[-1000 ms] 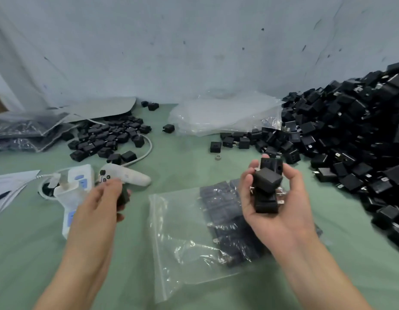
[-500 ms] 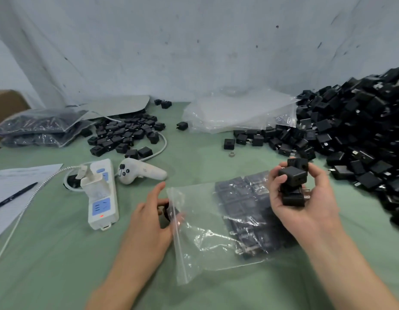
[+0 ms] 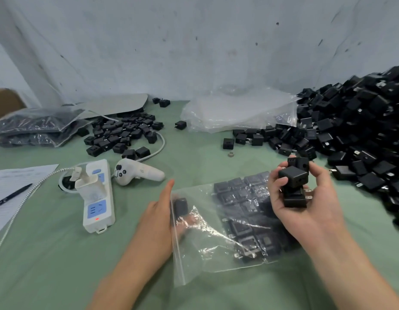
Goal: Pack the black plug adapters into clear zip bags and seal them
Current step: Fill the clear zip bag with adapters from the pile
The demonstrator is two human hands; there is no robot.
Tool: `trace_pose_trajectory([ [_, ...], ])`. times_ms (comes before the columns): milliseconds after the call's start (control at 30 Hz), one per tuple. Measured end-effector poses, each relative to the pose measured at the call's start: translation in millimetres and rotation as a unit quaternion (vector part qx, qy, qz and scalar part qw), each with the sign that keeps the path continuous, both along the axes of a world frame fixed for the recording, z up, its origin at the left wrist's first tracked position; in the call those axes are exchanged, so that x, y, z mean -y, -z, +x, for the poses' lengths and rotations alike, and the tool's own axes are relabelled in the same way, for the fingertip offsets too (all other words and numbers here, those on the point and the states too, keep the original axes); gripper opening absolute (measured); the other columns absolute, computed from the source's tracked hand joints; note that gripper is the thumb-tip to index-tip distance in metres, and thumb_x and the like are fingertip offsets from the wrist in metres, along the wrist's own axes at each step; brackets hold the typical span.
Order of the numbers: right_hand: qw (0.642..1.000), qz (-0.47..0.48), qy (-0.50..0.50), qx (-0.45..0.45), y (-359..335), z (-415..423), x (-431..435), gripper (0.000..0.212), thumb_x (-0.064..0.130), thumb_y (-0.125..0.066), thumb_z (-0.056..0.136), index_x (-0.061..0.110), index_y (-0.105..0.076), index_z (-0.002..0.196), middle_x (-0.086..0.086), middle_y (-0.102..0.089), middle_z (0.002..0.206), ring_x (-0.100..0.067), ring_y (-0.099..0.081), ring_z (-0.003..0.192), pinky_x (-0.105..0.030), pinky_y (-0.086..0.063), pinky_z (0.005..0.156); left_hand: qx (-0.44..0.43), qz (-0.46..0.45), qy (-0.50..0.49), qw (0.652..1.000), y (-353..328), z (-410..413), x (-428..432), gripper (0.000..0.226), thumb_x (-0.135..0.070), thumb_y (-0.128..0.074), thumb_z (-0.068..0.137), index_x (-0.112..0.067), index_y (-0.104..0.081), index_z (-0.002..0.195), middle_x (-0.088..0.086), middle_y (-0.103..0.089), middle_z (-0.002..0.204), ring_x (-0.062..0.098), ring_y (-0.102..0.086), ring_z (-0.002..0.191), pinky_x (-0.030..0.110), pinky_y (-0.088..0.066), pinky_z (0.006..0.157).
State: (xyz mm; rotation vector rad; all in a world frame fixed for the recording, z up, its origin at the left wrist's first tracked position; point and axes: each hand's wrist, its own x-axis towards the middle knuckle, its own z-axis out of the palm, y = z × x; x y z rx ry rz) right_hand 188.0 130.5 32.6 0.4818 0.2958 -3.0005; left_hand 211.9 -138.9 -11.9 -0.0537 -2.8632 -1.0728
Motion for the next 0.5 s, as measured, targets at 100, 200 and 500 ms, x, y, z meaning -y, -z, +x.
trace_pose_trajectory([
  [100,1.0,0.011,-0.003,-0.002,1,2,-2,0.036,0.026,-0.075,0.08,0.006,-0.066,0.109,-0.001,-0.069,0.101,-0.017,-0.068,0.087,-0.022,-0.054,0.058,0.015,0.066,-0.023,0.997,-6,5,5,0.086,-0.066,-0.06,0.078,-0.055,-0.012,0.148,-0.028,-0.055,0.124,-0.008,-0.057,0.109,0.019,-0.043,0.09],
  [200,1.0,0.03,-0.003,0.002,2,6,-3,0.033,0.027,-0.074,0.081,0.006,-0.067,0.106,-0.001,-0.069,0.098,-0.017,-0.067,0.084,-0.022,-0.054,0.057,0.011,0.105,-0.062,0.993,-12,8,3,0.086,-0.076,-0.058,0.067,-0.054,-0.025,0.144,-0.032,-0.06,0.109,-0.019,-0.056,0.091,0.011,-0.041,0.072],
  [500,0.999,0.035,-0.007,0.006,4,13,-1,0.032,0.028,-0.075,0.081,0.006,-0.069,0.103,-0.003,-0.07,0.098,-0.018,-0.067,0.081,-0.023,-0.054,0.056,0.006,0.085,-0.106,0.991,-12,7,-5,0.056,-0.034,-0.063,0.094,-0.033,-0.037,0.144,-0.014,-0.064,0.094,-0.008,-0.062,0.075,0.009,-0.041,0.06],
])
